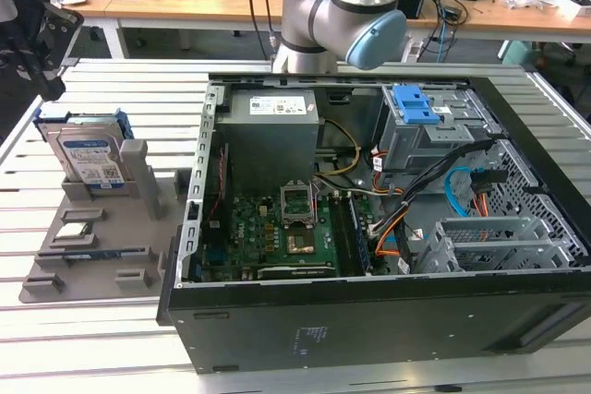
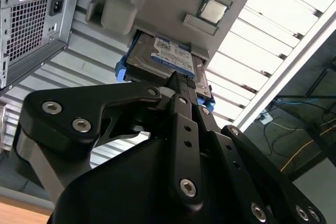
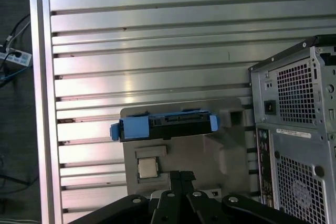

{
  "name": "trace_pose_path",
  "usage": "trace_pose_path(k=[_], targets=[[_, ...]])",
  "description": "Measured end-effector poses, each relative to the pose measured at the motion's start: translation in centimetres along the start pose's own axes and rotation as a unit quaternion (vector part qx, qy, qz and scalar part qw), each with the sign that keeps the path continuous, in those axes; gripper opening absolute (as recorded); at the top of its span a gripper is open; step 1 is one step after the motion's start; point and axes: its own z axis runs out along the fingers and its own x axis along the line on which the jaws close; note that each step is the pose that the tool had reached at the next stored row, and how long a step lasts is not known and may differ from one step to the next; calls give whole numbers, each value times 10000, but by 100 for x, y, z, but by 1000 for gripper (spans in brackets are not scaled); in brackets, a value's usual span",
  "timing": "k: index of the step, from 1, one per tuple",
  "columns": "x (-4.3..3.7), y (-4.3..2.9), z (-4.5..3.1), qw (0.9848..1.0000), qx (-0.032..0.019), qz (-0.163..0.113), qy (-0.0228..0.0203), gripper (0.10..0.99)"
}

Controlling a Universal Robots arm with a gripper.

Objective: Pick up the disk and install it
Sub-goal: 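Reach for the disk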

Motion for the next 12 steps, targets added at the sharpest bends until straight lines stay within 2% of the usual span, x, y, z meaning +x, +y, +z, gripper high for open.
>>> trace_pose_path(k=[5,12], targets=[[62,-5,-2,10000,0,0,0,106],[195,-14,-5,10000,0,1,0,106]])
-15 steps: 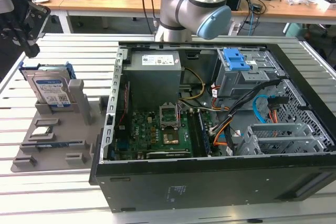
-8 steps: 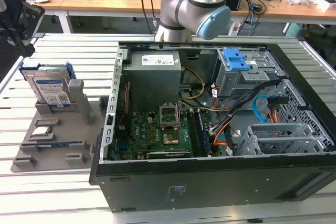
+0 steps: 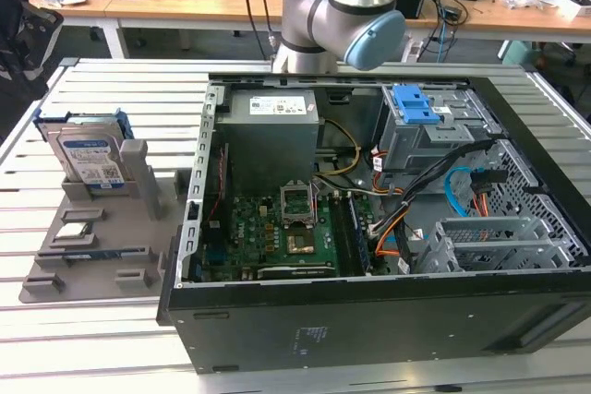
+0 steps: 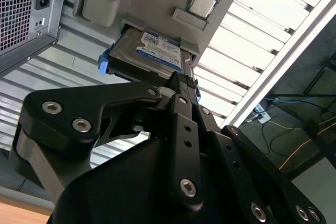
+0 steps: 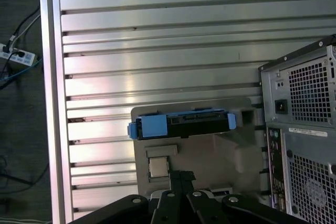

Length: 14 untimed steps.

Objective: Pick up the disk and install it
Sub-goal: 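Reach for the disk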

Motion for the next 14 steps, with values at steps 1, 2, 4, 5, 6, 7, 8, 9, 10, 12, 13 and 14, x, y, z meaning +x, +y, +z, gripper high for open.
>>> trace_pose_path(k=[1,2,4,5,6,7,8,9,10,12,13,14], targets=[[11,-1,-1,10000,0,0,0,106],[34,-2,-1,10000,0,0,0,106],[70,-5,-2,10000,0,0,0,106],[88,-7,-3,10000,0,0,0,106],[100,-8,-3,10000,0,0,0,106],[121,-9,-3,10000,0,0,0,106],[138,-10,-4,10000,0,0,0,106],[160,-12,-5,10000,0,-1,0,106],[184,-14,-5,10000,0,0,0,106],[222,-17,-6,10000,0,0,0,106],[248,-18,-7,10000,0,0,0,106],[259,-19,-7,10000,0,0,0,106]])
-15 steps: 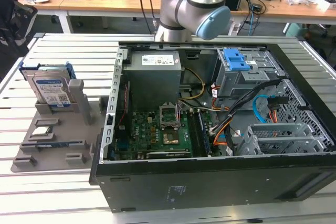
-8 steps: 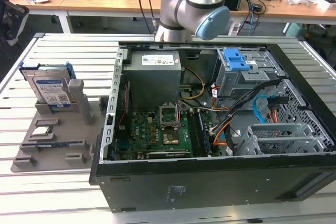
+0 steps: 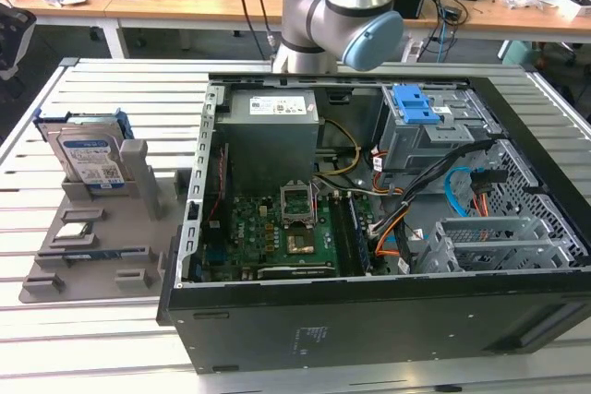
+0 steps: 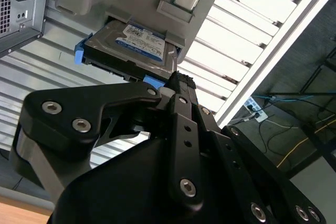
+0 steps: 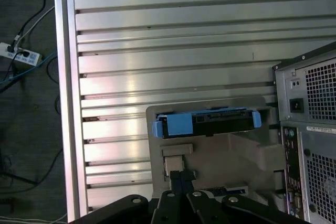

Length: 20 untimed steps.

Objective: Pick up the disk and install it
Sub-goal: 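Reach for the disk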

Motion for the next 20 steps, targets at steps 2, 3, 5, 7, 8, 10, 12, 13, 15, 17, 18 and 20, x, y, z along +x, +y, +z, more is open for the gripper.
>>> trace_pose_path(k=[2,3,5,7,8,10,12,13,15,17,18,20], targets=[[25,-2,-1,10000,0,0,0,106],[37,-3,-1,10000,0,0,0,106],[71,-5,-2,10000,0,0,0,106],[92,-7,-2,10000,0,-1,0,106],[93,-7,-2,10000,0,-1,0,106],[96,-7,-2,10000,0,0,0,106],[98,-7,-2,10000,0,0,0,106],[98,-7,-2,10000,0,0,0,106],[100,-7,-2,10000,0,0,0,106],[102,-8,-2,10000,0,0,0,106],[102,-8,-2,10000,0,0,0,106],[105,-8,-2,10000,0,0,0,106]])
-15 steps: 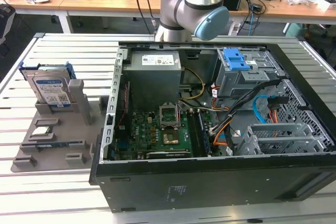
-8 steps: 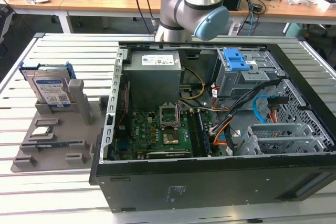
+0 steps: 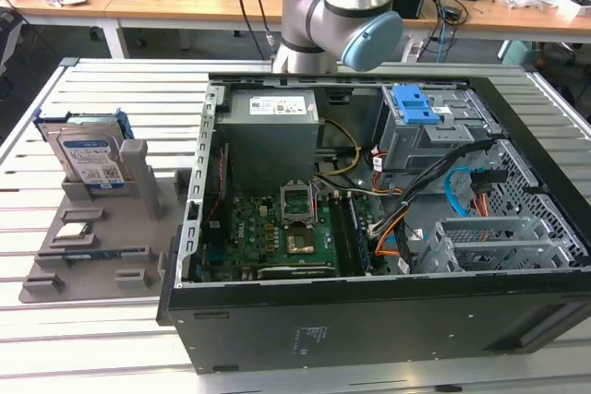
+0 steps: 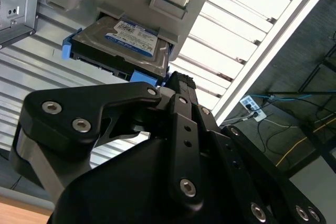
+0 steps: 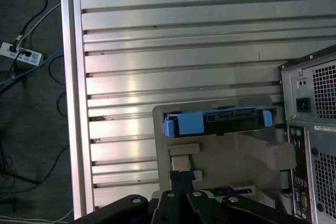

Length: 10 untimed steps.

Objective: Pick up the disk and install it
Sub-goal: 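Pick up the disk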

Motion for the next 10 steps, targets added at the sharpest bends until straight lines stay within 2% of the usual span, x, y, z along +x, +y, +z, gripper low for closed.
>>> trace_pose_path(k=[5,8,10], targets=[[1,1,-1,10000,-2,-91,5,106],[1,0,0,9996,-7,-283,13,106],[1,0,0,9988,-11,-489,22,106]])
